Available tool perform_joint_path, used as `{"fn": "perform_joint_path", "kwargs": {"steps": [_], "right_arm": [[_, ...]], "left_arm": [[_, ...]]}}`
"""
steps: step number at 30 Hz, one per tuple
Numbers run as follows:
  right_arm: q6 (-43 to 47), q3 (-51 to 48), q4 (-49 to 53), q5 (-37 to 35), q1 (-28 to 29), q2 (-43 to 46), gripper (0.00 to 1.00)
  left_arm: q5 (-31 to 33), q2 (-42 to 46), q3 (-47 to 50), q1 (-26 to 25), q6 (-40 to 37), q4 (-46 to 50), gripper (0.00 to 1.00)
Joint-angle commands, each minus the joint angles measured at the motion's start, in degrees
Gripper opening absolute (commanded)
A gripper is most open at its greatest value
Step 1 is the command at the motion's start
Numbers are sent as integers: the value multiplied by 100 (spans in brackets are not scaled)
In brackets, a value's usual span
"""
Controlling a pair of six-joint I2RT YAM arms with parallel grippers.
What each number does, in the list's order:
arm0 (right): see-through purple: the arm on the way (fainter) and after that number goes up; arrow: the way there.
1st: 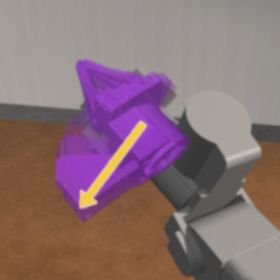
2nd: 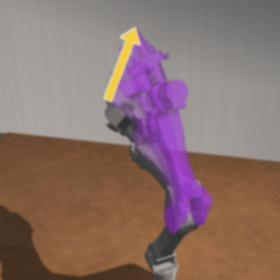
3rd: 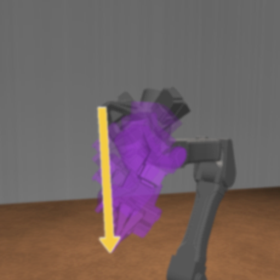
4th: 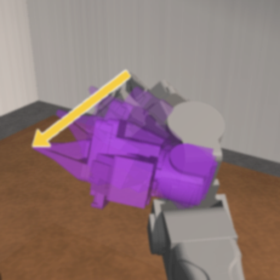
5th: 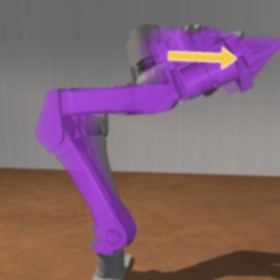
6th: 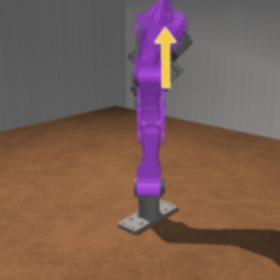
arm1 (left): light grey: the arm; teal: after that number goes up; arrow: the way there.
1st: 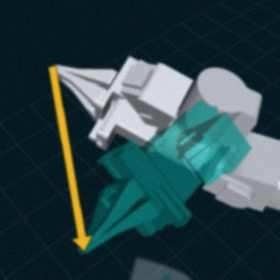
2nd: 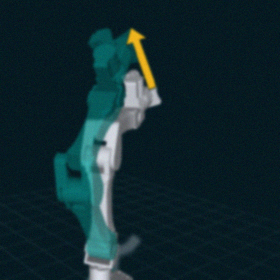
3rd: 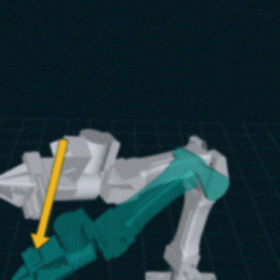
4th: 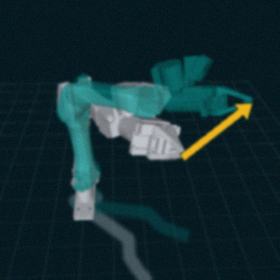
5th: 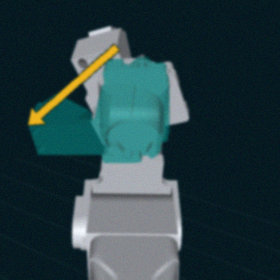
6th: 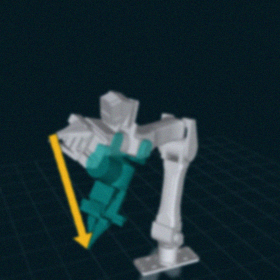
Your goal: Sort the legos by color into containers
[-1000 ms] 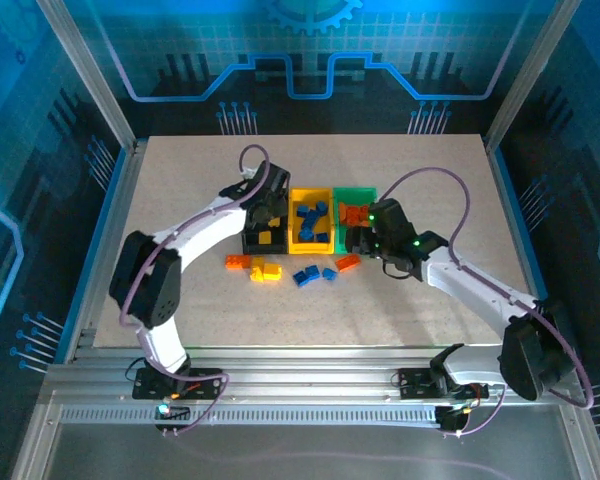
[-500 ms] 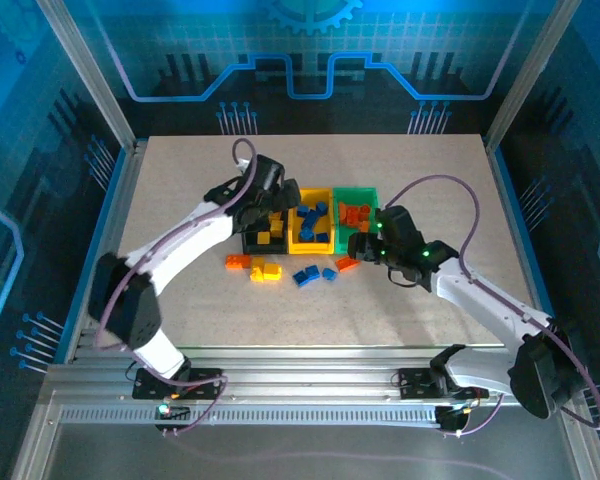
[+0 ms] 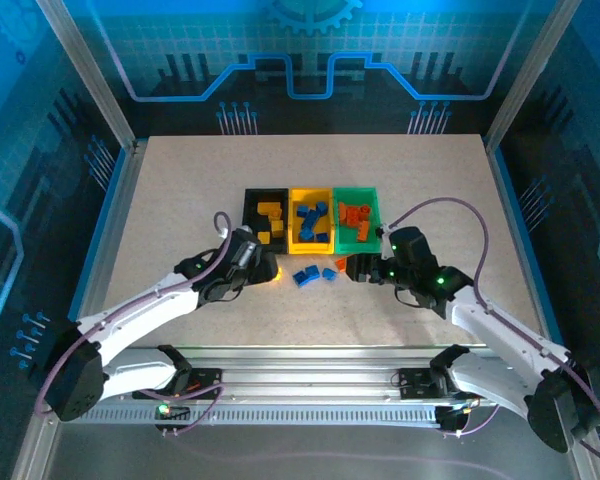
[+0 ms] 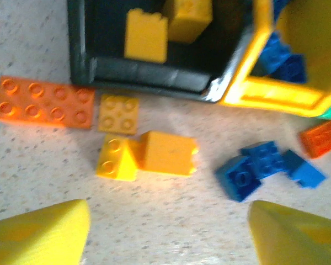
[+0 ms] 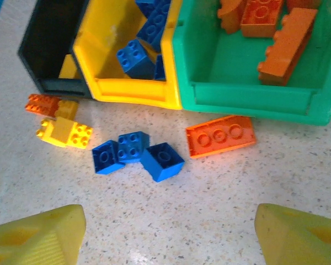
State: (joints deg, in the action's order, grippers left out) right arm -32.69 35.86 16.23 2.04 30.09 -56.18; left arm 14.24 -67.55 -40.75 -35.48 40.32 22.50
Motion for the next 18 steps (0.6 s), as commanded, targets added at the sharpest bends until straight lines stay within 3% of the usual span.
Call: {"fn": "perform_joint_path", "kwargs": {"steps": [1,8,13,18], "right_arm": [[135,-62,-250,279,67,177,82],[122,-26,-116,211,78,230,82],[141,7,-35,141,82,290,82],[139,24,46,52,86,327,82]], "left_arm": [[-51,-260,204,282,17,-491,71],[-104,-984,393,690,-154,-1163,62],[-231,-1327,373,731,-217,-1461,55],[-234,-1591,402,734,-208,-1491,54]]}}
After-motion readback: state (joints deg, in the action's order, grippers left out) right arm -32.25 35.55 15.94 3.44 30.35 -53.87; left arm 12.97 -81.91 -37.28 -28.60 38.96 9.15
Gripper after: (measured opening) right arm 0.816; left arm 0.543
